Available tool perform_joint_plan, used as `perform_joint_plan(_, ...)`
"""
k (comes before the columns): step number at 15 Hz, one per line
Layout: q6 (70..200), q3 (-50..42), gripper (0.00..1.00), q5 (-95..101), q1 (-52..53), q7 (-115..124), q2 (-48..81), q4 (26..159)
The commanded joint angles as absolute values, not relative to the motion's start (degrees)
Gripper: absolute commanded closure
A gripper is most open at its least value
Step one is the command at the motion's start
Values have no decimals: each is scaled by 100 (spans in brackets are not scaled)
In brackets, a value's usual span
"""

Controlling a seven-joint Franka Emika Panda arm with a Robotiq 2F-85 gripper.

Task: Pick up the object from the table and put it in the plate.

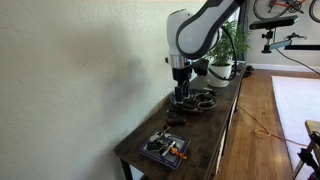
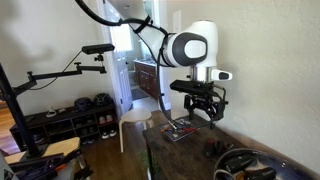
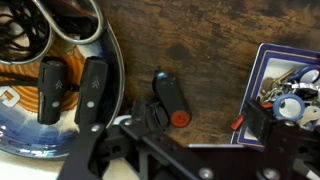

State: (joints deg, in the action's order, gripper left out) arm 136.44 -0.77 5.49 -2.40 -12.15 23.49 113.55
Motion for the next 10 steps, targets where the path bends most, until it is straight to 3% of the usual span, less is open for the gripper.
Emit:
perform_joint_plan(1,13775,-66,0,670,-271,-1367,2771,11038)
perform_joint_plan(10,13798,-44,0,668,-292,-1449,3652,10446)
